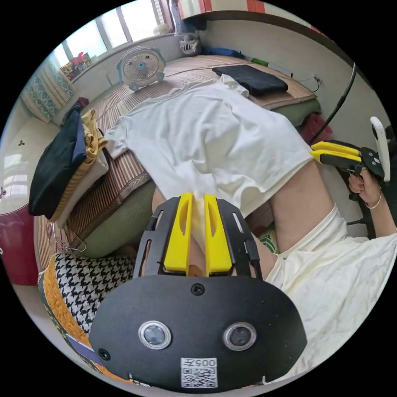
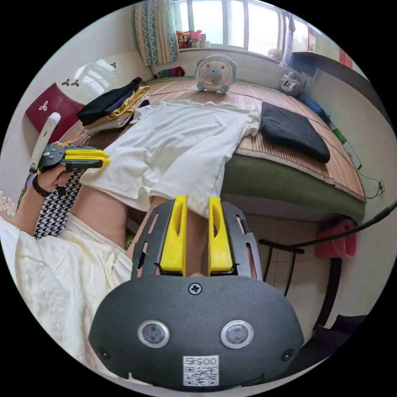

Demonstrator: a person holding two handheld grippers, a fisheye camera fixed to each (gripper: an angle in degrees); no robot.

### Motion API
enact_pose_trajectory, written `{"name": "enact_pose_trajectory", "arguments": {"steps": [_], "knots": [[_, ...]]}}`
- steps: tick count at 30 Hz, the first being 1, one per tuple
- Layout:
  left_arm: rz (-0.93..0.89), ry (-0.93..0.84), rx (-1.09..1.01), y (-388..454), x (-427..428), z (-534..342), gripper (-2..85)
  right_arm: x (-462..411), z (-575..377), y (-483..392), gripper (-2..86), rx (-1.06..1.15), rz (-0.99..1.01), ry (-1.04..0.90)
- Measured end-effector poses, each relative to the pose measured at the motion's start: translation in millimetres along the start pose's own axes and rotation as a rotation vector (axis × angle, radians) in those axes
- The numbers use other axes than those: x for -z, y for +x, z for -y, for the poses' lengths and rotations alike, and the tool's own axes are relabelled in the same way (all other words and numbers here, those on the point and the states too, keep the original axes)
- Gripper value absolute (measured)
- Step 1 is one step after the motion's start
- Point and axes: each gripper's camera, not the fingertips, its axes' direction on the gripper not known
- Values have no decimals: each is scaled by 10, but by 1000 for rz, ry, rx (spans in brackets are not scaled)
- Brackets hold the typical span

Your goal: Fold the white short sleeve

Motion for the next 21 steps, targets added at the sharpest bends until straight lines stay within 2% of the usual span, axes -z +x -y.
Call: {"name": "enact_pose_trajectory", "arguments": {"steps": [9,21], "knots": [[59,-49,13,135,310,-179,58,90,46,203,73,-47,76,-69],[70,-81,72,36,624,-600,78,275,-138,488,70,-92,115,-42]]}}
